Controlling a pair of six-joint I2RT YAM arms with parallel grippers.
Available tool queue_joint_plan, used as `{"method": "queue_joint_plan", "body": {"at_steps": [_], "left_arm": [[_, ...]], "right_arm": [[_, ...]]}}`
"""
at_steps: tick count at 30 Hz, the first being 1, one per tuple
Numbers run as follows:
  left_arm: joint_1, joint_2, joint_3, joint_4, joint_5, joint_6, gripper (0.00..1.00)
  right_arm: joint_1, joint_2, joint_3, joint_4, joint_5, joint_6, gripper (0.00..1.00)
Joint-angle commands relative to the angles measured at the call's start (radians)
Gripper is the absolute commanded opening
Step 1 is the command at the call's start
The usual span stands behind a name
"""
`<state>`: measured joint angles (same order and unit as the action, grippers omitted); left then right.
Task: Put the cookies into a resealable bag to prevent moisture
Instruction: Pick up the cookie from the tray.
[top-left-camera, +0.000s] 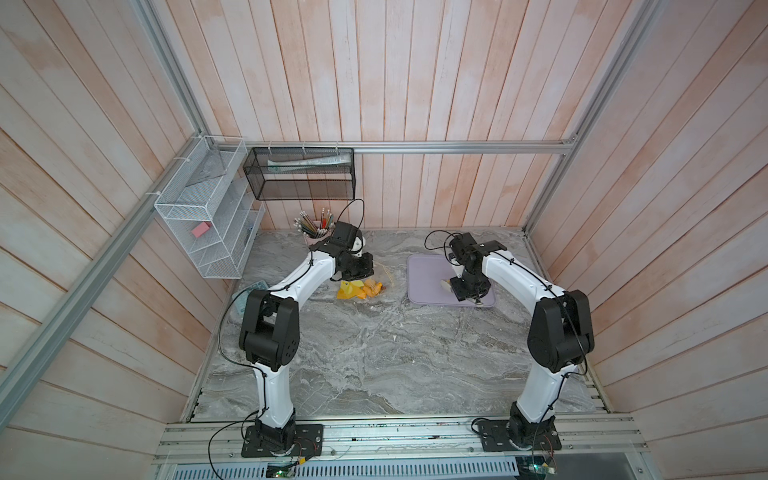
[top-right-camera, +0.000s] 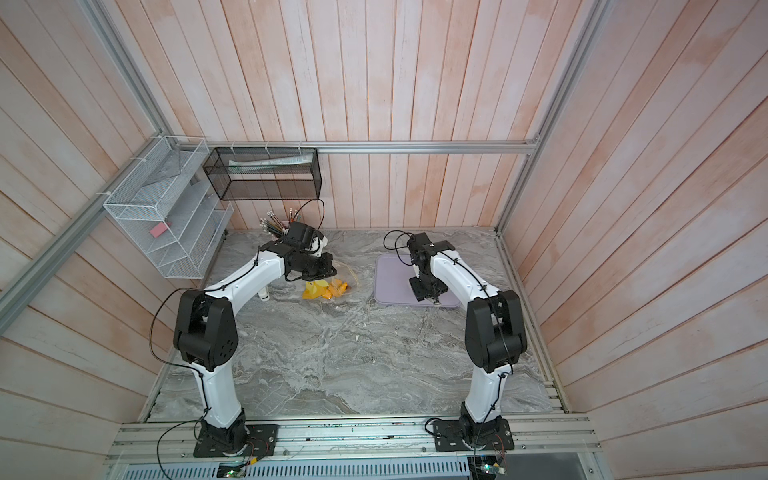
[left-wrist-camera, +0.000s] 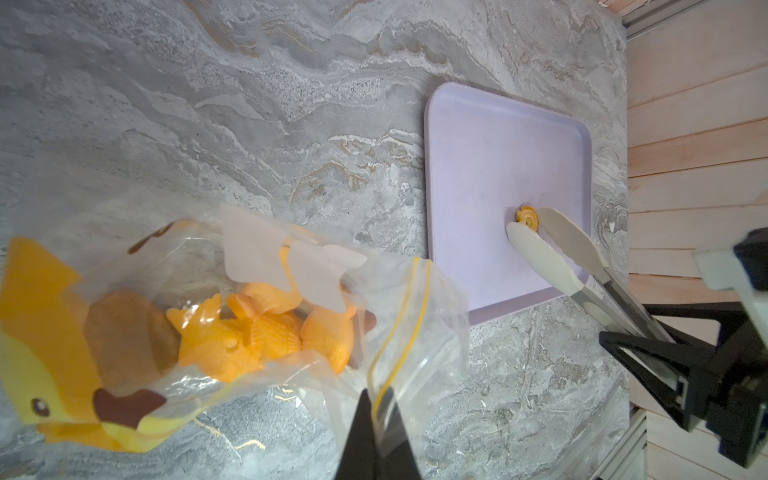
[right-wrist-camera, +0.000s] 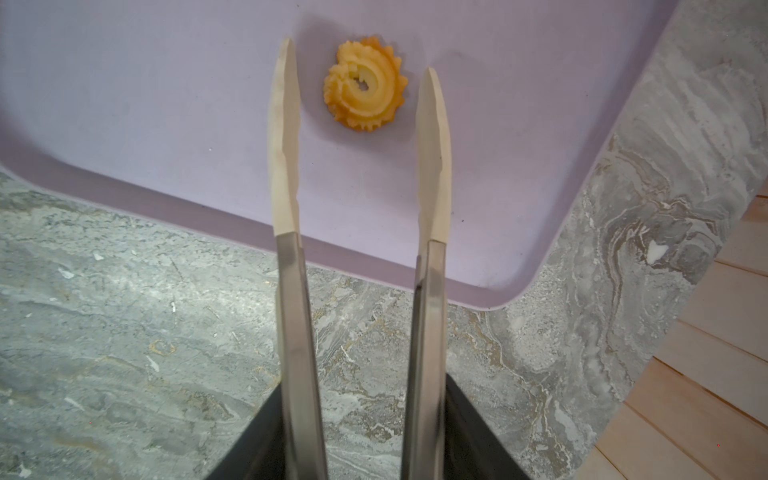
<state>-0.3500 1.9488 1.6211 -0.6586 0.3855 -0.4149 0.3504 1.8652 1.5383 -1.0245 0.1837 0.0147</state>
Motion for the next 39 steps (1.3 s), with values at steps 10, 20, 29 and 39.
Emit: {"method": "queue_joint_plan", "body": {"at_steps": [10,20,29,39], "left_arm": [[-0.005,0.01,0.028,-0.003,0.005,0.007,0.0],[-0.004,0.014,0.025,0.003,0.008,0.002,0.0],[-0.004,0.012,0.025,0.004,0.009,-0.002,0.0],[-0.004,0.016,0.032,-0.002,0.01,0.004,0.0]], "right_arm": [[-0.001,0.037,0.045,-0.027,0.015,0.0,0.4],[-0.004,-0.013,0.038,-0.022,0.048,0.004,0.37],[0.008,-0.018,0.041,-0.044,0.054,-0.008,0.5],[0.014,0.048,0.094,-0.104,0.047,0.005,0.5]]}}
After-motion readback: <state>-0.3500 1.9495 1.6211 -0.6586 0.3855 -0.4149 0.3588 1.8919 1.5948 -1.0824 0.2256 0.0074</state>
